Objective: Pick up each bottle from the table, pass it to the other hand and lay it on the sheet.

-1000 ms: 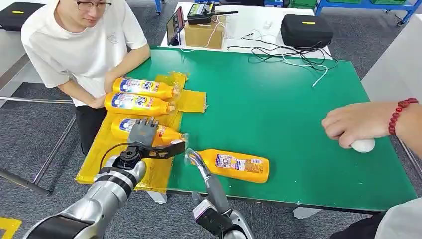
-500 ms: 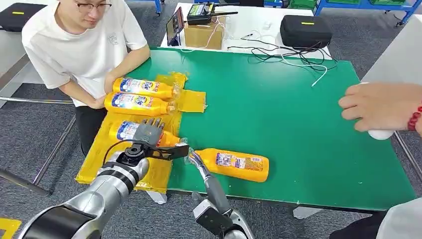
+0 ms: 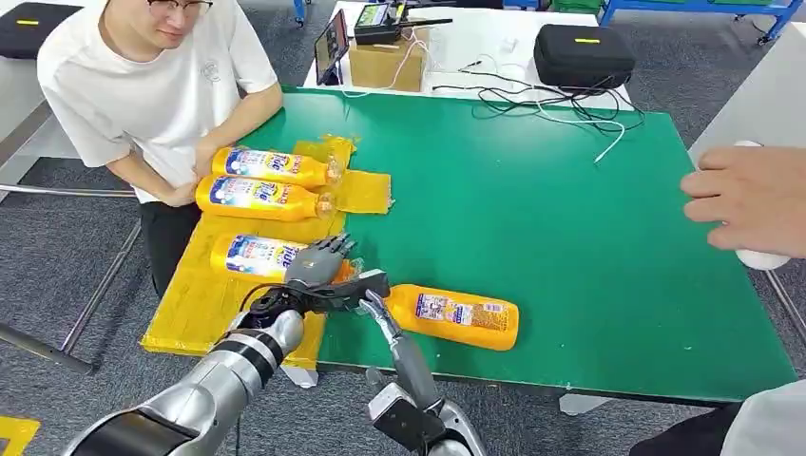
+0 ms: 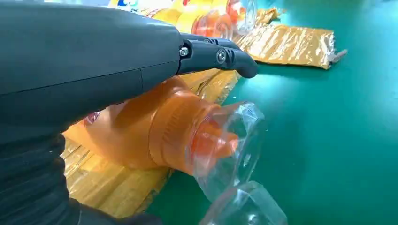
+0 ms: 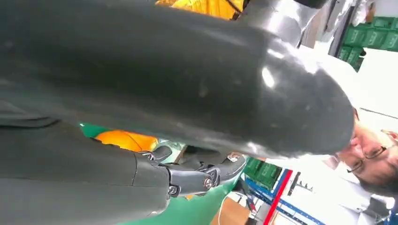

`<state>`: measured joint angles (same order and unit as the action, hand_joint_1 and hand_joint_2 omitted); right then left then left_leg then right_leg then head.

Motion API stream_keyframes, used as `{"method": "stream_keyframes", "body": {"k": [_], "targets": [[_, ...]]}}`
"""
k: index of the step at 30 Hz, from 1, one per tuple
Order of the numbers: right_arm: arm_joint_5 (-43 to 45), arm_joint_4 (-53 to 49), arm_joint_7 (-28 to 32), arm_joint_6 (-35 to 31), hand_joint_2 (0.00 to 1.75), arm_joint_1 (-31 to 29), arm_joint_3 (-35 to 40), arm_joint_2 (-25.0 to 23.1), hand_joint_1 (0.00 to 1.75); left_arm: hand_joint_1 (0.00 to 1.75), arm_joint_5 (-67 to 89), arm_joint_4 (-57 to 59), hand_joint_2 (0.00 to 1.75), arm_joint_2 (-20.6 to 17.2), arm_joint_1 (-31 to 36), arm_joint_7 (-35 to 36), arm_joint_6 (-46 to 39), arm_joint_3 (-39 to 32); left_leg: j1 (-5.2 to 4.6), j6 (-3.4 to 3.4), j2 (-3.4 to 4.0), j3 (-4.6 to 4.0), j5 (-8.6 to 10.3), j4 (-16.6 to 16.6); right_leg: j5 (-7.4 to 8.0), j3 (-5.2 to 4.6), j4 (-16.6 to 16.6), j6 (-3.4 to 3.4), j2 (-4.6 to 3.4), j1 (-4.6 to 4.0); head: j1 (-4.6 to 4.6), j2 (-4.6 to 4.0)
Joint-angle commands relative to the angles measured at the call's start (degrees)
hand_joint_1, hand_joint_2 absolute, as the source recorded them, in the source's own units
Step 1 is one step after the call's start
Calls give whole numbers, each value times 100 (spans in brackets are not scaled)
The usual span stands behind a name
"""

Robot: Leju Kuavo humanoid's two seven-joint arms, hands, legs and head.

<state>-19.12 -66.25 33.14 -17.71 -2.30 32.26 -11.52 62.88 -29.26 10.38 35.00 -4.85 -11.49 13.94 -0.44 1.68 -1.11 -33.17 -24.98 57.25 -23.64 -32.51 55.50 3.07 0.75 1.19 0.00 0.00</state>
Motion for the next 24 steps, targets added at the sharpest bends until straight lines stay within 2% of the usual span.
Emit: {"method": "stream_keyframes", "body": {"k": [1, 6, 10, 12, 16, 21, 24], "targets": [[60, 89, 15, -58, 0, 33, 36, 123, 0, 0, -606, -563, 175, -174, -200, -119, 47, 797, 8, -10, 11, -7, -3, 0, 1, -7, -3, -12, -9, -8, 2, 0], [93, 99, 97, -83, 0, 8, 67, 91, 0, 0, -1104, -730, 175, -175, -318, -330, 101, 802, 10, -11, 20, -24, -6, 0, -1, -24, -4, -13, -13, -10, 4, 0], [121, 30, 130, -188, 0, 25, 50, 106, 0, 0, -1530, -1014, 175, -198, -455, -560, -305, 814, 4, -8, 17, -35, -4, 0, -1, -36, 0, -10, -11, -4, 2, 0], [125, 118, 138, -159, 0, -19, 68, 124, 0, 0, -1925, -1310, 175, -205, -567, -762, -505, 790, 9, -13, 21, -34, -8, 3, -3, -35, -1, -15, -14, -9, 2, 0], [136, 146, 228, -258, 0, -13, 64, 121, 0, 0, -2914, -2071, 175, -188, -925, -1095, -323, 787, 12, -14, 22, -37, -9, 4, -3, -38, 0, -17, -15, -12, 2, 0], [145, 95, 232, -276, 0, 15, 75, 134, 0, 0, -3012, -2376, 175, -245, -1080, -1041, -346, 928, 10, -11, 25, -45, -6, 4, -3, -50, -1, -13, -15, -10, 2, 2], [150, 74, 224, -358, 0, 26, 72, 138, 0, 0, -3181, -3064, 175, -295, -1430, -1473, -1011, 876, 12, -13, 25, -41, -8, 5, -5, -46, -1, -15, -18, -12, 4, 0]]}}
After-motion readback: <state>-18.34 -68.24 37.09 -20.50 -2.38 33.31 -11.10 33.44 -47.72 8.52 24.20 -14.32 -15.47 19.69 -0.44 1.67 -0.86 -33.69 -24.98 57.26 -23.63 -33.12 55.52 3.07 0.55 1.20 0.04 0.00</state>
